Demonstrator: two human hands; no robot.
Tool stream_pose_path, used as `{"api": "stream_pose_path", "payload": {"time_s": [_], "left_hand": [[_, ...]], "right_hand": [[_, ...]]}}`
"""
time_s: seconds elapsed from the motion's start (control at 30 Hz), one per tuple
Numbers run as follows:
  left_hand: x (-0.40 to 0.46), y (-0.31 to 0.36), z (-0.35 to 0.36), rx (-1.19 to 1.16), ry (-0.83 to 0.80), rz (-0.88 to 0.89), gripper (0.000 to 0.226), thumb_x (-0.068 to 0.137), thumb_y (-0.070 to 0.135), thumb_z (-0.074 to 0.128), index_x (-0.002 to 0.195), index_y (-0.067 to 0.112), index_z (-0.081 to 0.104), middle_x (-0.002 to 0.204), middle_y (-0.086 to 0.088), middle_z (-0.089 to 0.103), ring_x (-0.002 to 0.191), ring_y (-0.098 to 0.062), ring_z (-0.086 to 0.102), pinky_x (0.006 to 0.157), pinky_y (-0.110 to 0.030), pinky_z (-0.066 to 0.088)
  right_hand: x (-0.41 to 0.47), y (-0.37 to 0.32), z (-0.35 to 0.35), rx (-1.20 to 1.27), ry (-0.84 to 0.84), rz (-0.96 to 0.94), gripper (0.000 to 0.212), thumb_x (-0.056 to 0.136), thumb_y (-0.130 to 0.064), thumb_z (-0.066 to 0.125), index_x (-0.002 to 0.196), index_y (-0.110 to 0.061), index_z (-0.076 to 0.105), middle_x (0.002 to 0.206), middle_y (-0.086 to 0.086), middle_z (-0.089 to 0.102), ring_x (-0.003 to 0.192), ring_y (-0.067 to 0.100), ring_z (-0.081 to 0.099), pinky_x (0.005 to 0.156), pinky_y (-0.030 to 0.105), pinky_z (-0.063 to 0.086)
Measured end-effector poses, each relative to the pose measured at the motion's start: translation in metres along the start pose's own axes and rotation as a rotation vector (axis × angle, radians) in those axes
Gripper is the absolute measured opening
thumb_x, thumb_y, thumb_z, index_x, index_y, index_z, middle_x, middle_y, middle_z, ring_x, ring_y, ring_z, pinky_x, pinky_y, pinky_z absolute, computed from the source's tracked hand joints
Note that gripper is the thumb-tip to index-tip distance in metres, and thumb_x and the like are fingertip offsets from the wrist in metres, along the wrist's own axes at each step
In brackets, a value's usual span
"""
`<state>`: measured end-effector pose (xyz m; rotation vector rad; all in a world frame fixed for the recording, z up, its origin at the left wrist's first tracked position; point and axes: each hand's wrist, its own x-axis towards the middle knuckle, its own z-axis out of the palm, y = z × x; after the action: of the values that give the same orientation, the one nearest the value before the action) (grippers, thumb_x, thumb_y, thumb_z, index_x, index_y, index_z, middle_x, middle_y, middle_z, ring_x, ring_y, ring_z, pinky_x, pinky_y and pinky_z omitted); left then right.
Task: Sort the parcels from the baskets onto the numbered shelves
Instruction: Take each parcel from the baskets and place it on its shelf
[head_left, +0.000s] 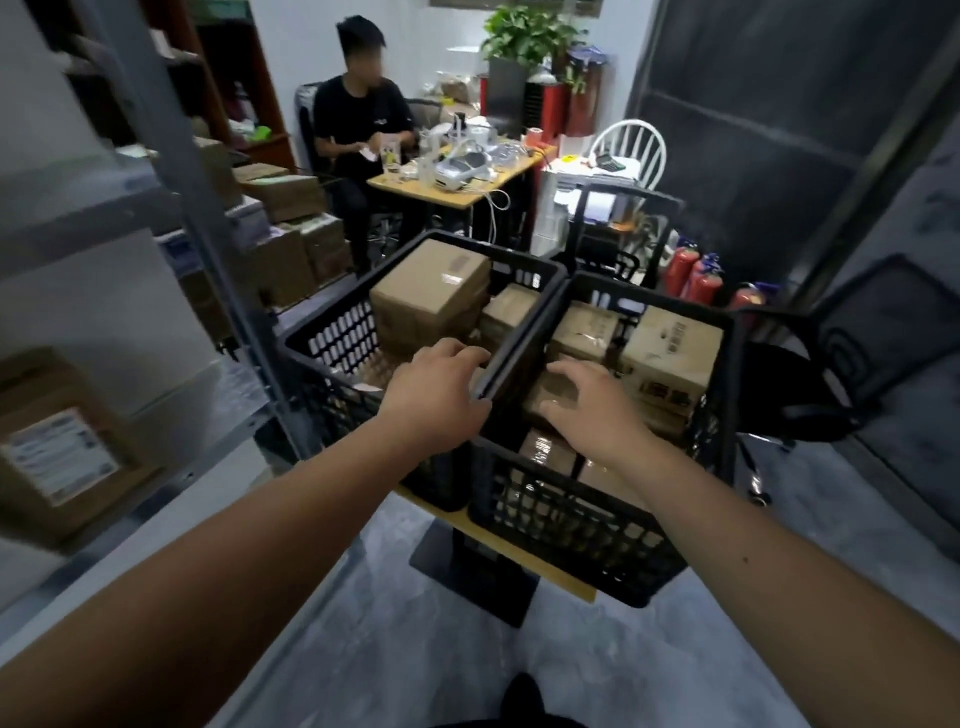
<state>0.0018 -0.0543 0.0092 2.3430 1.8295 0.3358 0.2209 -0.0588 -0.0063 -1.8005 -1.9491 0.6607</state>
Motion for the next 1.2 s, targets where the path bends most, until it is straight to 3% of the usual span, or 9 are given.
{"api": "stream_pose_path", "payload": {"time_s": [0.17,0.3,0.43,0.6,0.77,0.93,1.03,1.2], "left_hand": [[0.058,0.035,0.032,-0.013,-0.063,0.048,0.068,0.096,0.050,0.064,0.157,0.033,0.040,0.155,0.002,0.043,0.140,-0.027,0.044,0.108,-0.047,0.048],[0.101,0.060,0.060,-0.033,-0.113,0.047,0.067,0.094,0.048,0.065,0.156,0.033,0.043,0.154,0.003,0.044,0.141,-0.025,0.043,0.108,-0.046,0.048],[0.142,0.083,0.089,-0.048,-0.199,0.065,0.068,0.092,0.049,0.066,0.155,0.032,0.044,0.152,0.003,0.045,0.139,-0.026,0.045,0.108,-0.048,0.048],[0.187,0.114,0.119,-0.023,-0.268,0.103,0.070,0.092,0.048,0.066,0.156,0.031,0.042,0.154,0.000,0.046,0.140,-0.028,0.045,0.108,-0.047,0.047],[0.227,0.136,0.136,-0.085,-0.324,0.108,0.085,0.090,0.043,0.071,0.161,0.027,0.028,0.157,-0.004,0.043,0.140,-0.031,0.047,0.105,-0.049,0.050],[0.260,0.151,0.145,-0.223,-0.377,0.157,0.092,0.080,0.034,0.081,0.157,0.028,0.033,0.147,-0.004,0.053,0.130,-0.028,0.055,0.104,-0.047,0.052],[0.277,0.152,0.155,-0.369,-0.408,0.197,0.098,0.069,0.032,0.082,0.155,0.032,0.036,0.136,0.004,0.062,0.119,-0.021,0.063,0.096,-0.044,0.058],[0.281,0.145,0.149,-0.590,-0.438,0.182,0.073,0.079,0.022,0.084,0.143,0.029,0.049,0.118,0.015,0.064,0.106,-0.012,0.065,0.083,-0.032,0.057]], "right_hand": [[0.038,0.056,-0.008,0.023,-0.002,0.095,0.057,0.097,-0.032,0.070,0.150,-0.023,0.053,0.154,0.002,0.046,0.138,0.022,0.048,0.111,0.032,0.042],[0.067,0.100,-0.015,0.016,-0.009,0.168,0.056,0.096,-0.028,0.069,0.149,-0.020,0.053,0.154,0.003,0.046,0.142,0.021,0.043,0.107,0.026,0.034],[0.090,0.139,-0.026,-0.006,0.056,0.235,0.055,0.096,-0.029,0.067,0.149,-0.019,0.054,0.152,0.006,0.047,0.144,0.024,0.038,0.118,0.036,0.033],[0.113,0.175,-0.045,-0.043,0.098,0.301,0.067,0.095,-0.028,0.068,0.156,-0.019,0.042,0.155,0.008,0.043,0.147,0.027,0.032,0.125,0.043,0.029],[0.129,0.196,-0.050,-0.066,0.048,0.373,0.078,0.093,-0.025,0.067,0.162,-0.014,0.032,0.160,0.013,0.034,0.150,0.032,0.027,0.127,0.044,0.027],[0.138,0.204,-0.047,-0.094,0.073,0.433,0.078,0.093,-0.023,0.068,0.161,-0.012,0.032,0.162,0.012,0.032,0.152,0.032,0.024,0.128,0.046,0.025],[0.139,0.199,-0.045,-0.117,0.091,0.455,0.074,0.094,-0.024,0.066,0.160,-0.013,0.035,0.160,0.009,0.034,0.149,0.030,0.026,0.128,0.043,0.024],[0.139,0.183,-0.037,0.034,0.240,0.520,0.070,0.092,-0.018,0.068,0.158,-0.016,0.042,0.156,0.004,0.039,0.145,0.023,0.035,0.124,0.040,0.035]]}}
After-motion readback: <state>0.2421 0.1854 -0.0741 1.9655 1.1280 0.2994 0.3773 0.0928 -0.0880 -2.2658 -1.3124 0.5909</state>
